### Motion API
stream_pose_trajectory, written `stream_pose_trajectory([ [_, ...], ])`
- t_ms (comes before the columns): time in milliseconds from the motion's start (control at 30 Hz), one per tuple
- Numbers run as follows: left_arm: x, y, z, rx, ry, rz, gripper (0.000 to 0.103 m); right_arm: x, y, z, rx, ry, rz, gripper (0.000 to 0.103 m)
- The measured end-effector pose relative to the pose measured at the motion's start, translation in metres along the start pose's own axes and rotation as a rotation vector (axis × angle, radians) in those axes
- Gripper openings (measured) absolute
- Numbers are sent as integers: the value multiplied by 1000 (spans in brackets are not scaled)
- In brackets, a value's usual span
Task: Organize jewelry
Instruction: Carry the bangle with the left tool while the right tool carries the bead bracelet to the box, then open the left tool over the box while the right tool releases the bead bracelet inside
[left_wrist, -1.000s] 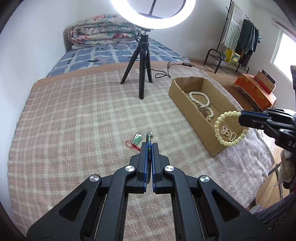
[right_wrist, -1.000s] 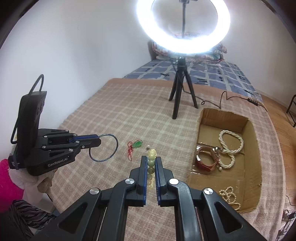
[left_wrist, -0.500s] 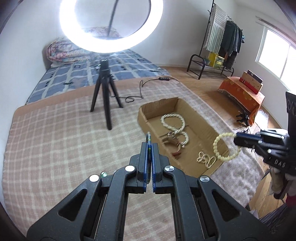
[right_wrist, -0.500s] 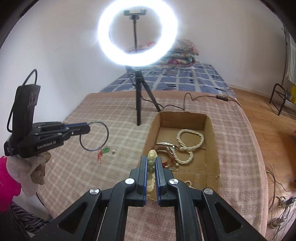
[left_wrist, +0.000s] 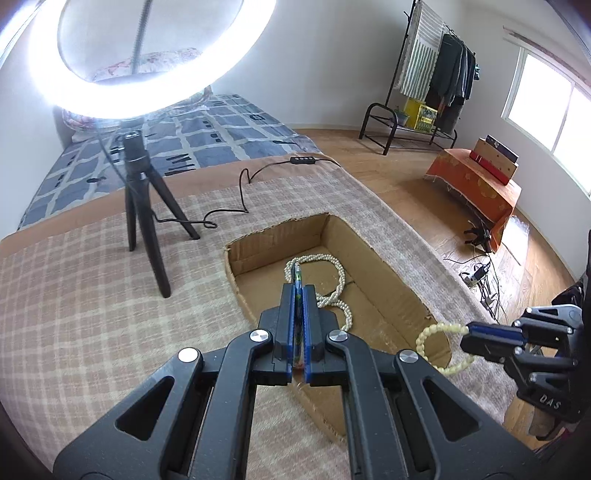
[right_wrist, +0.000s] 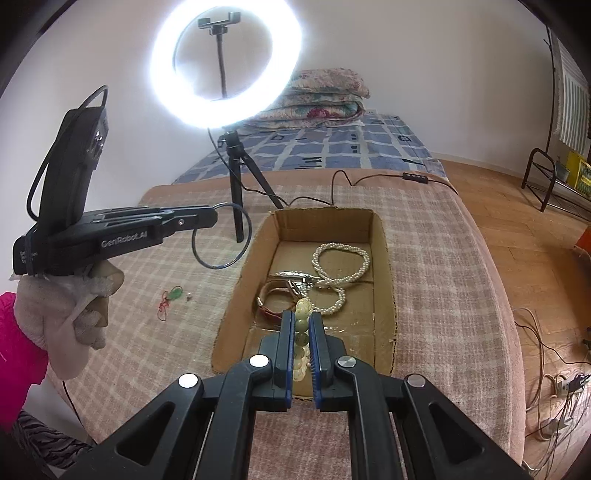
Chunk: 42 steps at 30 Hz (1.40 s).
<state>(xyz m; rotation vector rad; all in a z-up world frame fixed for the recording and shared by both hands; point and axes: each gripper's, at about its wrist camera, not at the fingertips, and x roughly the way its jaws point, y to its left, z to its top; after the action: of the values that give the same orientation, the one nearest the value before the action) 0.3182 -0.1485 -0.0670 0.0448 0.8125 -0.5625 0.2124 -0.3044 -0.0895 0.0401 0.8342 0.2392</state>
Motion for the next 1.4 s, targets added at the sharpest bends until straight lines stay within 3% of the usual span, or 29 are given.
stream_pose_trajectory([
  [433, 53, -14, 3, -13, 41, 13, 1, 30, -19, -3, 33, 50, -27, 5],
  [900, 55, -17, 10, -1, 37, 41, 1, 39, -12, -1, 18, 61, -31, 7],
  [1033, 54, -18, 12, 8, 50, 48, 2, 36, -8, -1, 2, 44, -48, 33],
  [1067, 54, -19, 13, 10, 53, 46, 6, 35, -7, -1, -2, 44, -48, 34],
  [1100, 53, -19, 13, 12, 53, 43, 22, 35, -6, -1, -8, 45, -47, 36],
  [1133, 52, -20, 13, 14, 51, 41, 45, 35, -5, 0, -14, 44, -51, 44],
  [1200, 48, -21, 13, 17, 33, 52, 66, 33, -3, -1, -21, 32, -67, 61],
  [1300, 45, -22, 13, 18, 23, 51, 68, 31, -1, -1, -33, 21, -68, 68],
  [1400, 44, -21, 14, 15, 34, 53, 70, 30, 2, -1, -40, 11, -82, 82],
])
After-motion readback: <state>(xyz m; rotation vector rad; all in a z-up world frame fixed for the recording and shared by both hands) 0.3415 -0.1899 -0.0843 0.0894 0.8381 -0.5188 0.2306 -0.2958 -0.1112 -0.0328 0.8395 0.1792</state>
